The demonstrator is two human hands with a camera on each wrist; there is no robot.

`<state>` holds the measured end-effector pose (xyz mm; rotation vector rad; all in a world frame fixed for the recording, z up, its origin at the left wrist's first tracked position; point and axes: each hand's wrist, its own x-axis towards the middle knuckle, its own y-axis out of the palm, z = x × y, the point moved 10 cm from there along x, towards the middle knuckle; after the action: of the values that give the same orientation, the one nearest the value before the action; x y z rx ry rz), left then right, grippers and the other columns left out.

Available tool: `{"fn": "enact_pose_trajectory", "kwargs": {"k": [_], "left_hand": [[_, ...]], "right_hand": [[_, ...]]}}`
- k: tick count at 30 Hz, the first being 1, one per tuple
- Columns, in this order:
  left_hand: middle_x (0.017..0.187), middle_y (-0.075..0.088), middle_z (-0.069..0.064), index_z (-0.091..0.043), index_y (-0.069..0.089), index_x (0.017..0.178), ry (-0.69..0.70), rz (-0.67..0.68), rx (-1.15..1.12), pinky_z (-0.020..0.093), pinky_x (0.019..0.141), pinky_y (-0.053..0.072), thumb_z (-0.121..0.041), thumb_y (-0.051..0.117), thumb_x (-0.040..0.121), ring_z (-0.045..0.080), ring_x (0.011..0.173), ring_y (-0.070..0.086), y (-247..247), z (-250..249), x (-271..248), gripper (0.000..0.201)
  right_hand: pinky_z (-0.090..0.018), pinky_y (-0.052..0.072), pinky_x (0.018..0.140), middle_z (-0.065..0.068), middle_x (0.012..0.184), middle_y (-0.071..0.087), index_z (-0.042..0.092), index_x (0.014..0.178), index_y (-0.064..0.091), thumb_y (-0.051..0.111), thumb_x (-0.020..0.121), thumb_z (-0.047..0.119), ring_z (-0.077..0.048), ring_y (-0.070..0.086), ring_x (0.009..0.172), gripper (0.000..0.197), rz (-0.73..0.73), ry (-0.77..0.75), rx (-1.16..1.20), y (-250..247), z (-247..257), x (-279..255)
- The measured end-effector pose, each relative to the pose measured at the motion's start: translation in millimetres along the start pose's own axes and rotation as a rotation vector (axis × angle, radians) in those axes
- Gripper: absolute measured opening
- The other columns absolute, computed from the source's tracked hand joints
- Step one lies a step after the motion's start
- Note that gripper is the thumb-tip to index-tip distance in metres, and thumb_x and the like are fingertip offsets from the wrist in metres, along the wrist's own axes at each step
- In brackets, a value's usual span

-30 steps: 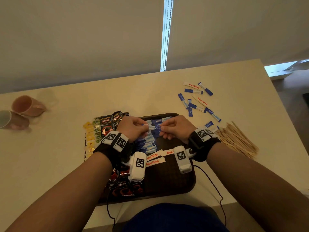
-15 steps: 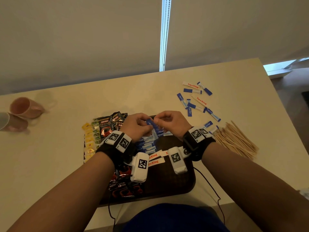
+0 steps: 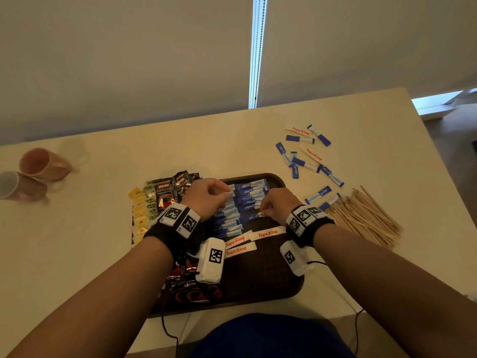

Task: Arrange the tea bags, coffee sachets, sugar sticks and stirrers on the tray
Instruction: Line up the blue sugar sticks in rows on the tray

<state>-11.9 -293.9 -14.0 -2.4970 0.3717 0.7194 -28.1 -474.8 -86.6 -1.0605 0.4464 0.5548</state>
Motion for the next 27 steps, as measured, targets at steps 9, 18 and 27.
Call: {"fn": "enact_pose_trajectory", "kwargs": {"k": [9, 18, 27], "left_hand": [[0.083, 0.071, 0.004, -0.020, 0.068, 0.093, 0.036, -0.010, 0.042, 0.023, 0.060, 0.053, -0.013, 0.068, 0.093, 0.018, 0.074, 0.072, -7, -1, -1, 0.007], [0.082, 0.070, 0.003, -0.022, 0.067, 0.090, 0.049, 0.013, 0.040, 0.032, 0.071, 0.058, -0.012, 0.068, 0.093, 0.012, 0.067, 0.069, 3, -4, 3, 0.010], [0.091, 0.074, 0.012, -0.015, 0.070, 0.095, 0.030, 0.018, 0.018, 0.036, 0.067, 0.059, -0.011, 0.067, 0.093, 0.013, 0.069, 0.069, 11, -12, 13, 0.006]], "right_hand": [[-0.036, 0.052, 0.092, -0.009, 0.104, 0.069, 0.014, 0.096, 0.071, 0.070, 0.090, 0.027, -0.025, 0.062, 0.102, 0.014, -0.046, 0.019, -0.183, 2, 5, 11], [-0.032, 0.052, 0.088, -0.006, 0.099, 0.069, 0.011, 0.097, 0.074, 0.067, 0.092, 0.026, -0.021, 0.064, 0.095, 0.017, -0.164, -0.030, -0.039, -24, 6, 12], [-0.046, 0.047, 0.096, -0.012, 0.123, 0.056, 0.010, 0.118, 0.056, 0.058, 0.091, 0.052, -0.034, 0.050, 0.117, 0.051, -0.338, 0.517, -0.058, -118, -110, 19]]}}
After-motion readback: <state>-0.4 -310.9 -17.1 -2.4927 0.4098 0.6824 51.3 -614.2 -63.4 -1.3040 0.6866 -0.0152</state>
